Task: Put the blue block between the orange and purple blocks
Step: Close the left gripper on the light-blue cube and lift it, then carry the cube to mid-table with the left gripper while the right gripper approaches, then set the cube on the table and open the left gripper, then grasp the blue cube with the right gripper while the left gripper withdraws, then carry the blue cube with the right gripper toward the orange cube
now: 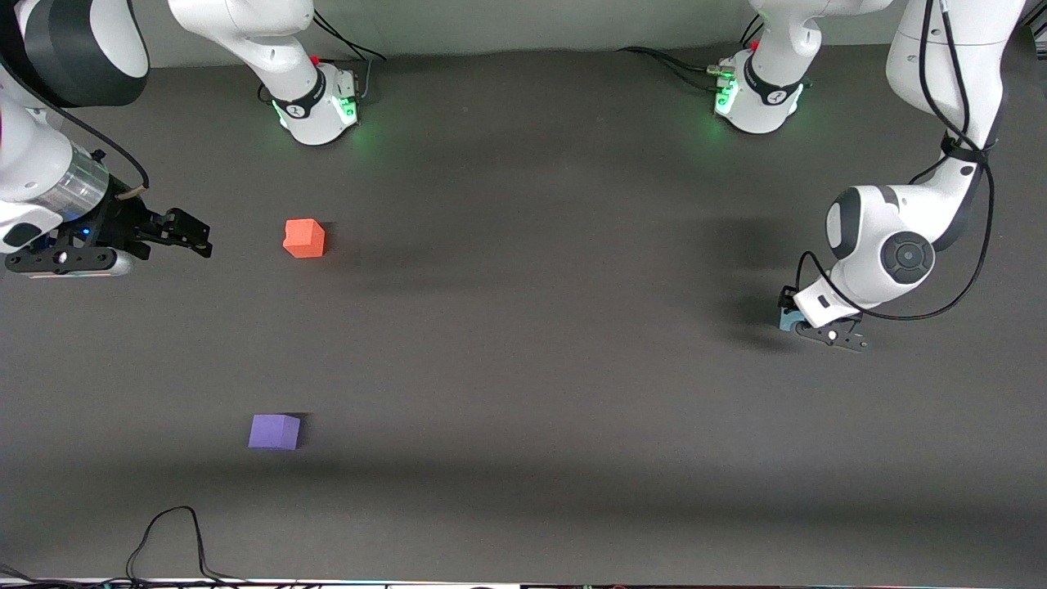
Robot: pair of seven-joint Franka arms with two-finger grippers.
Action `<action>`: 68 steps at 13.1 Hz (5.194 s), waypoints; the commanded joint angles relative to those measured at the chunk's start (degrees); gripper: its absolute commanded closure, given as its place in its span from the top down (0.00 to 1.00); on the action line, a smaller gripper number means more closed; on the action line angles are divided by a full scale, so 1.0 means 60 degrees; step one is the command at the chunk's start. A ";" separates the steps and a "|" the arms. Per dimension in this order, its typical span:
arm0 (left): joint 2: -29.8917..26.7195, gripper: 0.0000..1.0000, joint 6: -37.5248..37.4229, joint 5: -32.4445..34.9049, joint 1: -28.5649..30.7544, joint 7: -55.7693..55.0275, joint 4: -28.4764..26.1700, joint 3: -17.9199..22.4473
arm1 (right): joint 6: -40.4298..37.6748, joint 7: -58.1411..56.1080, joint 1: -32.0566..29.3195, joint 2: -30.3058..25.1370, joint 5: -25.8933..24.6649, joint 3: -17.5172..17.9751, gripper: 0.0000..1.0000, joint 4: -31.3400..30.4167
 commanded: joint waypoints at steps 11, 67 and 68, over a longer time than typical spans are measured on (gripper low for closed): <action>-0.1111 0.46 -0.7753 -0.0253 -0.1982 -0.6094 0.5789 -0.1744 | 0.0480 0.0514 0.0442 0.0315 0.0870 0.0203 1.00 0.0139; -0.3555 1.00 -0.9640 -0.0473 -0.0331 -0.1565 0.6246 0.0319 | 0.6822 1.2007 0.0066 0.4583 -0.7041 0.5259 0.18 -0.2667; -0.3526 1.00 -0.9728 -0.0474 -0.0360 -0.1594 0.6348 0.0319 | 0.6823 1.1144 -0.0126 0.4275 -0.6808 0.4881 0.19 -0.2977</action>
